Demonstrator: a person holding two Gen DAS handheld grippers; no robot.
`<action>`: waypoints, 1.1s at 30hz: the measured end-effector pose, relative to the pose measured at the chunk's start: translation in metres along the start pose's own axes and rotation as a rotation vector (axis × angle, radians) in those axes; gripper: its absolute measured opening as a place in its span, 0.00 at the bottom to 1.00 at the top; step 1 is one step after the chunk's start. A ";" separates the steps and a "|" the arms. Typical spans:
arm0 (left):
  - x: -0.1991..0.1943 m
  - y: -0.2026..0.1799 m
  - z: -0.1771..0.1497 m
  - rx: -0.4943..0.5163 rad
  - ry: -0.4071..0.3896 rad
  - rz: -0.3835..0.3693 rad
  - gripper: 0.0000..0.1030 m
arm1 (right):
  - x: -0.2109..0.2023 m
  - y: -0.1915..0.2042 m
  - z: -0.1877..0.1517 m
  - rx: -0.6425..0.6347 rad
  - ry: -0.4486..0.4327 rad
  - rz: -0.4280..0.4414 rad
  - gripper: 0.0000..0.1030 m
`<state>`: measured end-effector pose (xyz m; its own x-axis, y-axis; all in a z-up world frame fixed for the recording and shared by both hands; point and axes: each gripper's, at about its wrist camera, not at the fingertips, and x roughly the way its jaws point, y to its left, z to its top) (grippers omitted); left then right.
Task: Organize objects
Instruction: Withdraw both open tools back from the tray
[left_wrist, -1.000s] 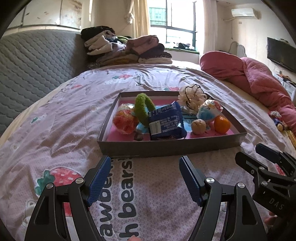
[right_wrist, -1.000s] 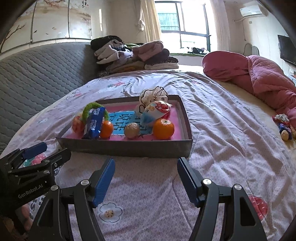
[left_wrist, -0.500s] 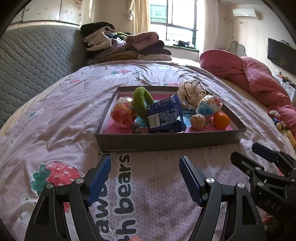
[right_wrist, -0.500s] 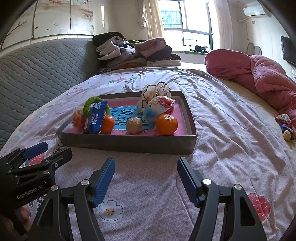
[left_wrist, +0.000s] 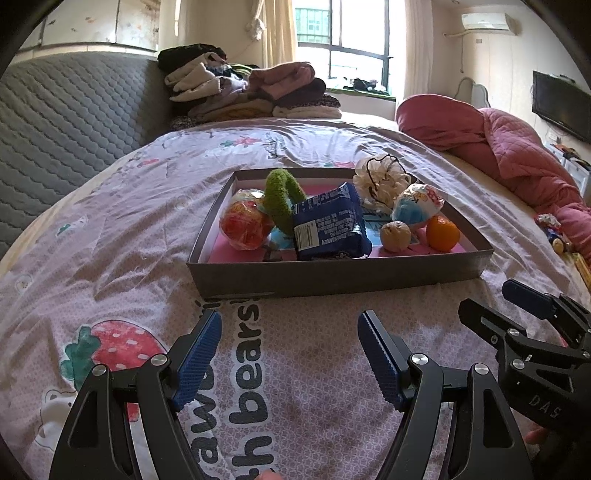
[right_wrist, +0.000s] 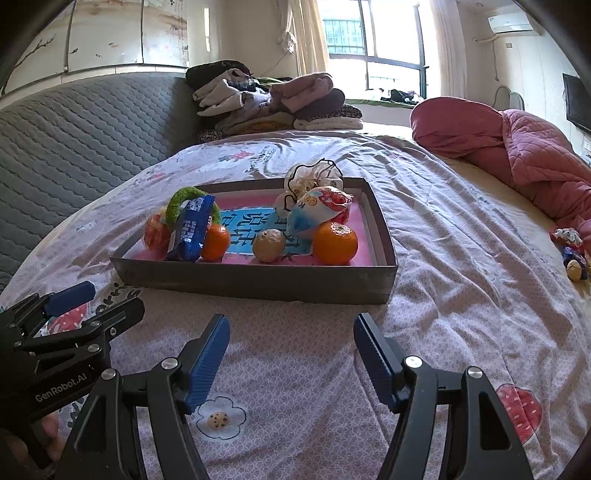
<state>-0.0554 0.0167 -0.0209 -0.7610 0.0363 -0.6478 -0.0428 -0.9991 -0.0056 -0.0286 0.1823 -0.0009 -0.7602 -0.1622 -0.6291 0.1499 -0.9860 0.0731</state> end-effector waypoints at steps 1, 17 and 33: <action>0.000 0.000 0.000 0.003 0.000 0.000 0.75 | 0.000 0.000 0.000 0.000 0.000 -0.001 0.67; 0.002 -0.002 0.000 0.008 0.015 0.007 0.75 | 0.002 0.001 -0.001 -0.007 0.007 -0.005 0.67; 0.001 -0.005 0.001 0.026 -0.010 -0.003 0.75 | 0.004 0.002 -0.002 0.000 0.016 -0.002 0.67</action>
<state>-0.0564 0.0219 -0.0204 -0.7676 0.0396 -0.6398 -0.0619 -0.9980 0.0126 -0.0304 0.1802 -0.0045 -0.7501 -0.1594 -0.6418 0.1480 -0.9864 0.0720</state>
